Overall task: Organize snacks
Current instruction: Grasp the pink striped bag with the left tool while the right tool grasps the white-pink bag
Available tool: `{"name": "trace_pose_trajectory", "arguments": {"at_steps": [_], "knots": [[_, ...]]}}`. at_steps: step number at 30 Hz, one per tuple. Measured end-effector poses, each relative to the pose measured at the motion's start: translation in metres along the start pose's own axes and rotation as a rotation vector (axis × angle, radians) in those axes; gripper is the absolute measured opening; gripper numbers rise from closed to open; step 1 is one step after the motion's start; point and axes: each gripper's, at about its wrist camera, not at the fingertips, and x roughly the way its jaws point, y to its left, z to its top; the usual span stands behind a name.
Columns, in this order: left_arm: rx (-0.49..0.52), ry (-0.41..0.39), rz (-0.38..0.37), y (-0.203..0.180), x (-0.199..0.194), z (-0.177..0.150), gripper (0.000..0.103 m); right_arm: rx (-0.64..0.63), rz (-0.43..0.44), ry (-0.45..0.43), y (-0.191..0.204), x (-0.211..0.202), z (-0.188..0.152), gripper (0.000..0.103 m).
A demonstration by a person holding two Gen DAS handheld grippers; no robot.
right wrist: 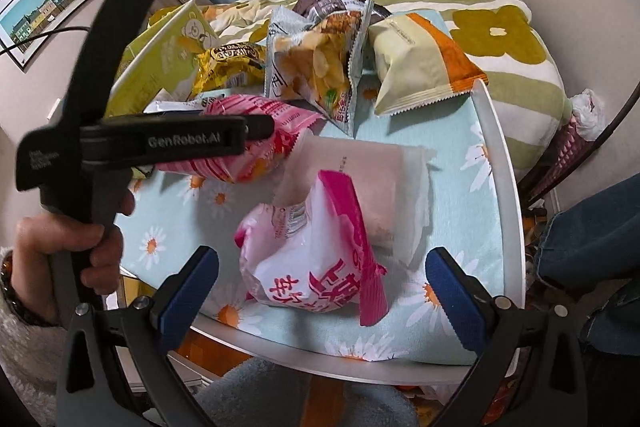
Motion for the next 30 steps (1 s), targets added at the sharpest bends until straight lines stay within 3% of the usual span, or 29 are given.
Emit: {"name": "trace_pose_trajectory", "arguments": {"at_steps": [3, 14, 18, 19, 21, 24, 27, 30], "knots": [[0.03, -0.013, 0.013, -0.008, -0.003, -0.003, 0.067, -0.008, -0.006, 0.001, 0.001, 0.004, -0.003, 0.103], [-0.029, -0.019, -0.008, 0.009, -0.015, -0.009, 0.064, -0.061, -0.031, 0.0, 0.013, 0.018, -0.003, 0.102], [-0.032, -0.027, -0.012, 0.011, -0.021, -0.012, 0.064, -0.085, -0.058, -0.005, 0.017, 0.023, -0.002, 0.098], [-0.034, -0.03, -0.013, 0.011, -0.022, -0.013, 0.064, -0.094, -0.071, -0.008, 0.018, 0.023, -0.002, 0.095], [-0.037, -0.033, -0.013, 0.011, -0.024, -0.014, 0.064, -0.114, -0.096, -0.007, 0.02, 0.024, -0.002, 0.075], [-0.044, -0.041, -0.019, 0.013, -0.028, -0.014, 0.063, -0.142, -0.103, -0.008, 0.021, 0.024, -0.003, 0.056], [-0.048, -0.048, -0.025, 0.014, -0.033, -0.015, 0.063, -0.149, -0.117, -0.009, 0.024, 0.023, -0.004, 0.045], [-0.048, -0.061, -0.03, 0.015, -0.039, -0.015, 0.063, -0.148, -0.117, -0.02, 0.024, 0.017, -0.006, 0.042]]}}
